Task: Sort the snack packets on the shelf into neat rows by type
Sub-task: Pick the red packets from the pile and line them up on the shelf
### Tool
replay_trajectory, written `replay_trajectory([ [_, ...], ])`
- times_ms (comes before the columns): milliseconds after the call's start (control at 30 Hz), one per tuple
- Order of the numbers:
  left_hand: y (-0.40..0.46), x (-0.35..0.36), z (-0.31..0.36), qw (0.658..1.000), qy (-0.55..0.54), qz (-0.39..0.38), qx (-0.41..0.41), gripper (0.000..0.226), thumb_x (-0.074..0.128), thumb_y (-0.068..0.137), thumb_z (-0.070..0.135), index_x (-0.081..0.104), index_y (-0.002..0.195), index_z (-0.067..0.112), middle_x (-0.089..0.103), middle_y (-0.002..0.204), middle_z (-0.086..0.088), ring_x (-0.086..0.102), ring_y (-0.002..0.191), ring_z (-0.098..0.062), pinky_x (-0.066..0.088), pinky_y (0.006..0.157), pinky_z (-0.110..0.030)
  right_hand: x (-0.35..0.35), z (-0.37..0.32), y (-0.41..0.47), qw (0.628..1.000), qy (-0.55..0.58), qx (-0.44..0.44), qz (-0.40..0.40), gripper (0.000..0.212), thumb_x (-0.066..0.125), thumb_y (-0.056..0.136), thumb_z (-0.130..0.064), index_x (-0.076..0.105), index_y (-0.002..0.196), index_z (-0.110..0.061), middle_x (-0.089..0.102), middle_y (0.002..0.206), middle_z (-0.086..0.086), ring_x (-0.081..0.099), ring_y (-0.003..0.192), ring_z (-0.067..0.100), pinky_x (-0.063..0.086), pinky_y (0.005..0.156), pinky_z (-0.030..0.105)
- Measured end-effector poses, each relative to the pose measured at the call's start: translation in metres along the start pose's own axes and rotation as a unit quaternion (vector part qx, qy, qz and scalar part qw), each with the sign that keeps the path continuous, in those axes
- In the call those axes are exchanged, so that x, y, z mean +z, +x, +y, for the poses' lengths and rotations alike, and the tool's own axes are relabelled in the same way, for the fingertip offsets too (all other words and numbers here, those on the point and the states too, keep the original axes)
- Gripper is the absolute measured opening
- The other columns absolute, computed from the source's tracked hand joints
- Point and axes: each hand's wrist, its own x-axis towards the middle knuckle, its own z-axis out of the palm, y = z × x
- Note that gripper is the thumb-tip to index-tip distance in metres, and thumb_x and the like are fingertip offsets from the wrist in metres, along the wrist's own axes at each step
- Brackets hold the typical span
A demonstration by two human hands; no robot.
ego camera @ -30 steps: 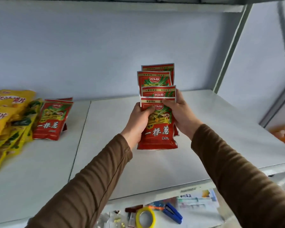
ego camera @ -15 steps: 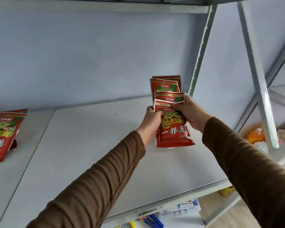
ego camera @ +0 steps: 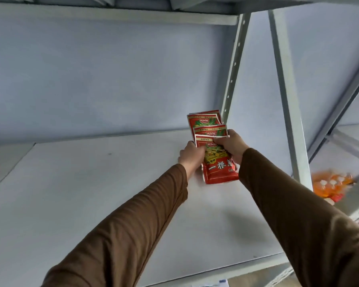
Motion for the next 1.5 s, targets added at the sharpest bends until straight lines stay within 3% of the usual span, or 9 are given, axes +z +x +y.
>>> replay_trajectory([
  [167,0.014,0.003,0.002,0.997,0.077,0.027,0.012,0.050,0.060,0.084,0.054,0.056,0.127,0.028,0.066,0.125,-0.005,0.061,0.116,-0.029,0.046,0.106,-0.048,-0.003,0.009,0.019,0.999,-0.024,0.023,0.013,0.033,0.071,0.092,-0.021,0.052,0.118,-0.018,0.071,0.106,0.006,0.073,0.088,0.026,0.059,0.083,0.045],
  [300,0.020,0.004,0.003,0.999,0.020,0.037,0.021,0.051,0.069,0.090,0.041,0.043,0.131,0.024,0.067,0.124,-0.005,0.067,0.111,-0.028,0.054,0.099,-0.049,-0.001,0.008,0.025,0.999,-0.028,0.038,0.009,0.033,0.074,0.089,-0.024,0.057,0.115,-0.016,0.073,0.101,0.006,0.074,0.082,0.026,0.061,0.070,0.038],
  [433,0.023,0.005,-0.002,0.998,0.017,0.034,0.047,0.050,0.065,0.094,0.039,0.044,0.136,0.025,0.068,0.126,-0.003,0.067,0.114,-0.027,0.053,0.102,-0.049,0.003,0.014,0.027,0.999,-0.026,0.031,0.010,0.030,0.073,0.090,-0.022,0.060,0.116,-0.014,0.074,0.104,0.008,0.074,0.088,0.028,0.060,0.085,0.047],
  [567,0.024,0.003,0.000,0.998,0.008,0.023,0.050,0.047,0.062,0.098,0.035,0.044,0.140,0.026,0.068,0.128,-0.003,0.069,0.111,-0.026,0.054,0.101,-0.049,0.007,0.016,0.027,1.000,0.002,0.021,0.006,0.029,0.070,0.092,-0.022,0.059,0.118,-0.014,0.074,0.105,0.007,0.075,0.086,0.028,0.060,0.085,0.048],
  [767,0.026,-0.009,0.000,0.998,0.000,0.010,0.055,0.045,0.064,0.098,0.038,0.046,0.135,0.020,0.066,0.132,-0.006,0.070,0.106,-0.021,0.057,0.096,-0.043,0.004,0.014,0.024,0.997,-0.045,0.002,0.064,0.070,0.071,0.090,-0.039,0.039,0.150,-0.023,0.059,0.133,0.010,0.068,0.106,0.030,0.057,0.092,0.049],
  [867,0.023,-0.019,-0.002,0.995,0.035,0.030,0.084,0.068,0.062,0.098,0.046,0.034,0.150,0.013,0.051,0.150,-0.009,0.059,0.119,-0.019,0.049,0.092,-0.030,0.002,0.012,0.014,0.988,-0.079,-0.058,0.117,0.054,0.067,0.092,-0.040,0.048,0.142,-0.030,0.053,0.137,0.009,0.061,0.115,0.031,0.053,0.097,0.051],
  [967,0.015,-0.035,-0.005,0.988,0.079,0.062,0.118,0.082,0.061,0.097,0.050,0.023,0.159,0.014,0.034,0.163,-0.010,0.038,0.146,-0.028,0.036,0.112,-0.039,0.007,0.011,-0.002,0.952,-0.185,-0.175,0.170,0.034,0.060,0.096,-0.036,0.057,0.129,-0.032,0.055,0.137,0.001,0.046,0.128,0.026,0.038,0.107,0.048],
  [1200,-0.028,-0.103,-0.014,0.916,0.307,0.125,0.228,0.053,0.063,0.099,0.029,0.049,0.148,0.015,0.033,0.164,-0.007,0.025,0.152,-0.024,0.020,0.121,-0.032,0.048,-0.008,-0.051,0.872,-0.334,-0.333,0.131,0.029,0.057,0.096,-0.028,0.063,0.124,-0.028,0.058,0.135,-0.004,0.042,0.127,0.024,0.031,0.104,0.039],
  [1500,-0.110,-0.236,-0.040,0.867,0.372,0.192,0.271,0.045,0.062,0.099,0.029,0.056,0.142,0.018,0.043,0.157,0.001,0.032,0.147,-0.016,0.026,0.119,-0.028,0.166,-0.028,-0.127,0.846,-0.330,-0.414,0.053,0.028,0.058,0.096,-0.029,0.065,0.123,-0.024,0.065,0.125,0.000,0.050,0.120,0.026,0.040,0.098,0.042],
])
